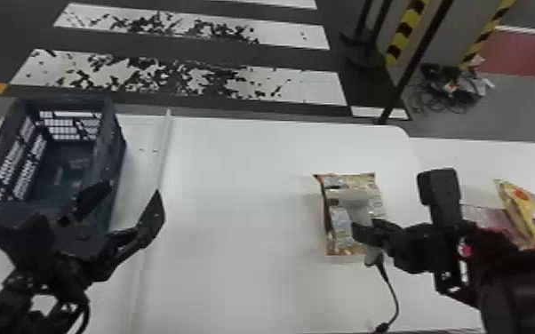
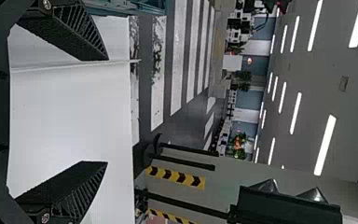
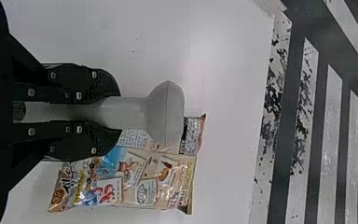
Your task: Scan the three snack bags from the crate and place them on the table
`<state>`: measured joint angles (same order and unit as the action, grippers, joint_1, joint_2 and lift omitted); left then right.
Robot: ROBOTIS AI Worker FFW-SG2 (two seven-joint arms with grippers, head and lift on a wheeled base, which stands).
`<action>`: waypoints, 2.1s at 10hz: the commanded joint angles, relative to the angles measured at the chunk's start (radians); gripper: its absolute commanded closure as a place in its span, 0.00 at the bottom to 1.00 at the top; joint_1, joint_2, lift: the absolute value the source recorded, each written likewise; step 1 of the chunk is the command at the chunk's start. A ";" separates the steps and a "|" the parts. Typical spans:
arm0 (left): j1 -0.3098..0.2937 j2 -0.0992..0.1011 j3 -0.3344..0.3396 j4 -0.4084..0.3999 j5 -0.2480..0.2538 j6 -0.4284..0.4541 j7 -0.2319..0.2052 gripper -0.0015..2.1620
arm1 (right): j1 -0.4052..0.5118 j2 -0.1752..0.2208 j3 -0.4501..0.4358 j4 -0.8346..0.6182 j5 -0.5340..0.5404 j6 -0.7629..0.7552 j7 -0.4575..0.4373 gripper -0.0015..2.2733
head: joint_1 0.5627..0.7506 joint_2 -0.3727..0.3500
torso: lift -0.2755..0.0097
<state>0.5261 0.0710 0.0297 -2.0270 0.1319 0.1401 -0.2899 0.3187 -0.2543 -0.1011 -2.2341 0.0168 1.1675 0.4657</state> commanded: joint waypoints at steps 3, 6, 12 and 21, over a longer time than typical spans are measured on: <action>-0.003 0.001 0.001 0.013 0.000 0.000 0.000 0.04 | -0.070 -0.003 0.055 0.120 0.045 -0.024 -0.021 0.99 | 0.70 0.37 | 0.75; -0.015 0.003 0.001 0.025 0.000 0.016 0.000 0.04 | -0.081 -0.005 0.064 0.131 0.061 -0.036 -0.032 0.99 | 0.70 0.36 | 0.75; -0.018 0.000 -0.007 0.025 -0.002 0.022 0.002 0.04 | -0.087 -0.030 -0.103 0.177 0.031 -0.110 -0.053 0.99 | 0.70 0.26 | 0.75; -0.017 0.004 -0.013 0.028 -0.002 0.028 0.002 0.04 | -0.217 -0.108 -0.164 0.617 0.022 -0.328 -0.061 0.99 | 0.70 0.03 | 0.75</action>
<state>0.5093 0.0738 0.0169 -1.9994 0.1302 0.1681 -0.2884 0.1083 -0.3612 -0.2666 -1.6407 0.0361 0.8550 0.4052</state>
